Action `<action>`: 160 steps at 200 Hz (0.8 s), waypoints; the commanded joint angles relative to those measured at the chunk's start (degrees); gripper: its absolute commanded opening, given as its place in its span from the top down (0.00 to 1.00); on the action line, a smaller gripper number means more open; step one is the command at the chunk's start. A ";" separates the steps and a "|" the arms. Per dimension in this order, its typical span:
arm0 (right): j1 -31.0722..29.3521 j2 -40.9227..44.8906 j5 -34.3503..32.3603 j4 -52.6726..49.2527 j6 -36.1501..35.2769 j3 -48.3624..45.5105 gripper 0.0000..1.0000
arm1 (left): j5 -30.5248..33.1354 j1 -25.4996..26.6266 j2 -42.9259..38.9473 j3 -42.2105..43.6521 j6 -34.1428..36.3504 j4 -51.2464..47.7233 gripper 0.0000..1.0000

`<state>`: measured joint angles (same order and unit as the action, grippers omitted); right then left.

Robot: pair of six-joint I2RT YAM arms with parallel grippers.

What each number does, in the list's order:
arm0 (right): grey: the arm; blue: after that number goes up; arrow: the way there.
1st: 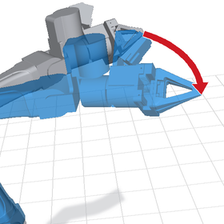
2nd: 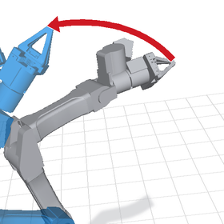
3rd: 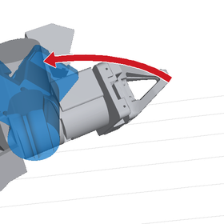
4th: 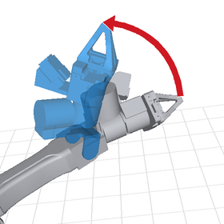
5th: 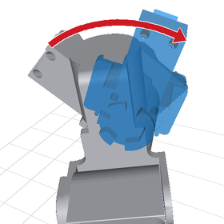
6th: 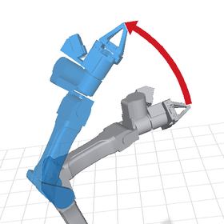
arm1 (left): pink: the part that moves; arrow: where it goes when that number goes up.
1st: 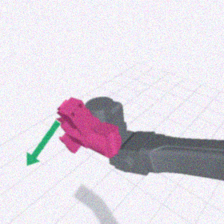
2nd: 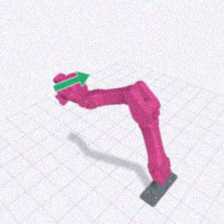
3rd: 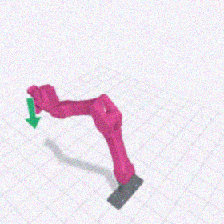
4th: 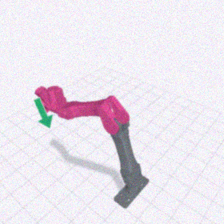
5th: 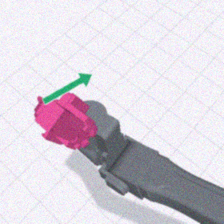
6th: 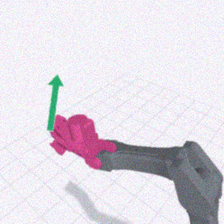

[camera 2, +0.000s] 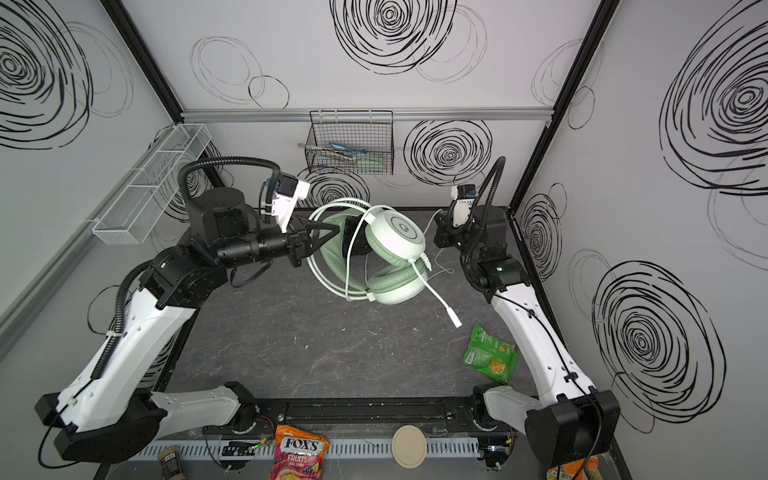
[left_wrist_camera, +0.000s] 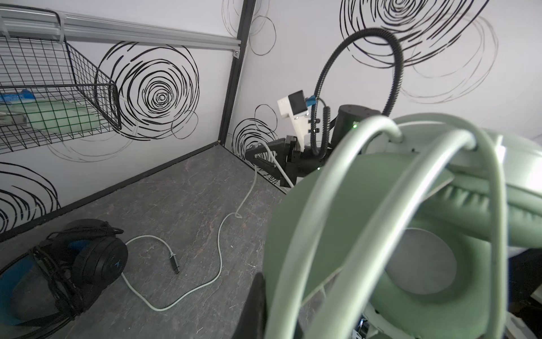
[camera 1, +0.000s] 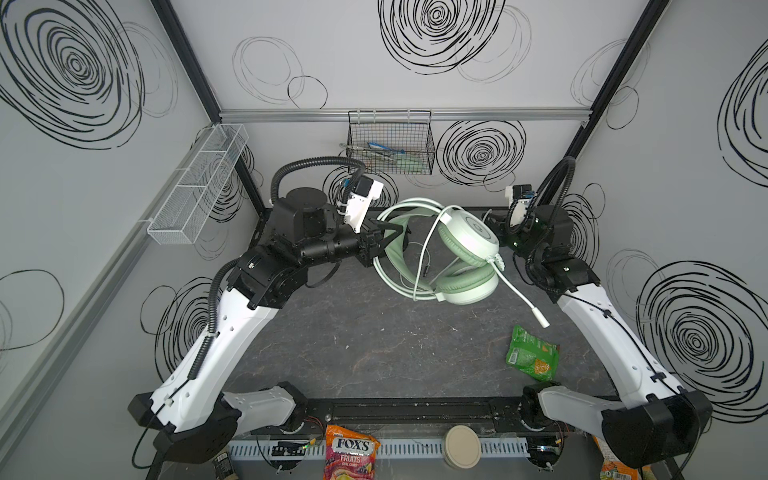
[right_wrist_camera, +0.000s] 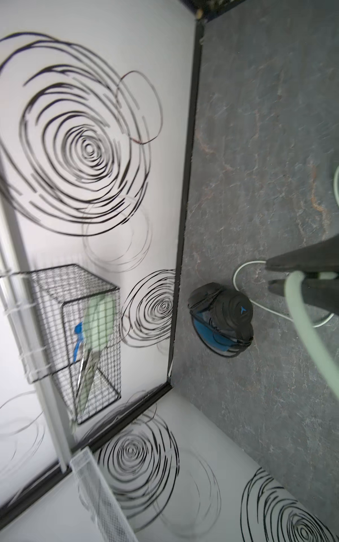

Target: Wrap the headphones

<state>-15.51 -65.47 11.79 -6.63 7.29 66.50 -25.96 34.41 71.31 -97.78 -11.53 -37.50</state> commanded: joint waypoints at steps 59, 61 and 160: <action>-2.87 11.03 8.76 4.88 -14.88 -1.86 1.00 | 15.39 8.69 3.87 -3.68 14.47 -10.23 1.00; -2.95 11.17 8.66 4.74 -15.23 -1.82 1.00 | 15.65 8.86 3.96 -3.77 14.62 -10.34 1.00; -8.01 12.82 10.94 4.49 -21.99 -1.02 1.00 | 23.86 15.80 10.04 -4.54 17.32 -13.38 1.00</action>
<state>-22.50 -53.63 21.78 -2.96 -12.88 64.71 -4.19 50.15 80.95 -100.53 5.65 -53.91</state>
